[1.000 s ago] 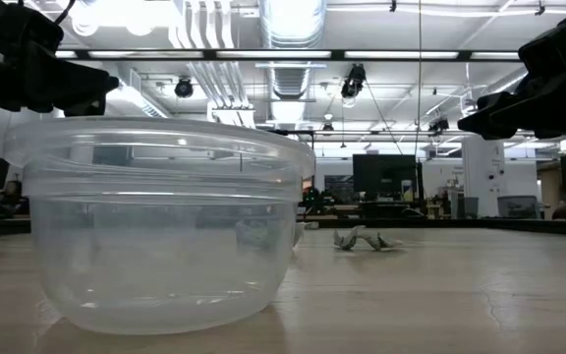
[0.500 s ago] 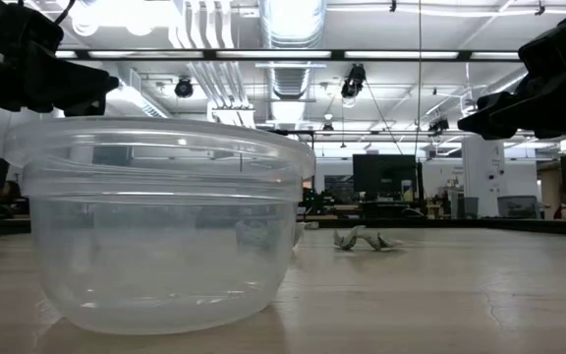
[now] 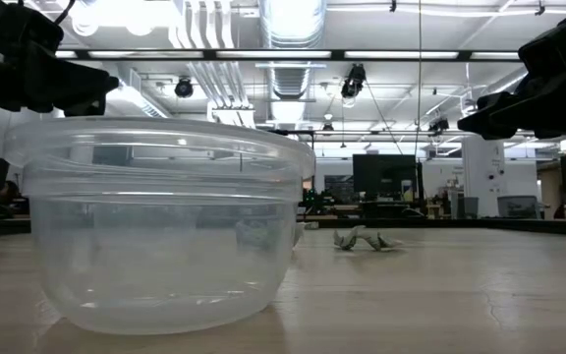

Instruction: Pick and place Stevia / Truvia into bins

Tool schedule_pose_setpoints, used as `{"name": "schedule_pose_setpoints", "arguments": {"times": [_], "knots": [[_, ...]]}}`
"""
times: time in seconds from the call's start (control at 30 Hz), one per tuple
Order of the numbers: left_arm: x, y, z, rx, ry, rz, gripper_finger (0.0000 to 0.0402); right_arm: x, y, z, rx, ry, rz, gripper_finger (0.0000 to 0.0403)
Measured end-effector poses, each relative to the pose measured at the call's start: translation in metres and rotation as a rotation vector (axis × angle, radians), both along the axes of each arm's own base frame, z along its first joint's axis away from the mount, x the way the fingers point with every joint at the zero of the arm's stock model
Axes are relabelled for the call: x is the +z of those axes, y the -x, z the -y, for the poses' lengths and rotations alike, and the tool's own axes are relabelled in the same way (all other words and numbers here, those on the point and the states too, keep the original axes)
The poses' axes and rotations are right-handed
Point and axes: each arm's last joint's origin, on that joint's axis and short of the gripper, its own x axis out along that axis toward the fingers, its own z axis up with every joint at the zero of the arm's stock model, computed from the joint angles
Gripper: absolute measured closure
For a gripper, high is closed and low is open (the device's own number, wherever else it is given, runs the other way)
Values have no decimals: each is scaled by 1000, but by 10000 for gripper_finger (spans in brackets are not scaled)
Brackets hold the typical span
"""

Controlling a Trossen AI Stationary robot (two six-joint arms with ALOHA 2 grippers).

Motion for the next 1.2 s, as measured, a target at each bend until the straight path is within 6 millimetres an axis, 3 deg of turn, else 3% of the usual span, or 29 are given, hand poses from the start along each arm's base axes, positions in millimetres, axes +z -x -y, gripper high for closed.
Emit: {"name": "schedule_pose_setpoints", "arguments": {"times": [1.2], "knots": [[0, 0, 0, 0, 0, 0, 344, 0, 0, 0, 0, 0, 0, 146]]}}
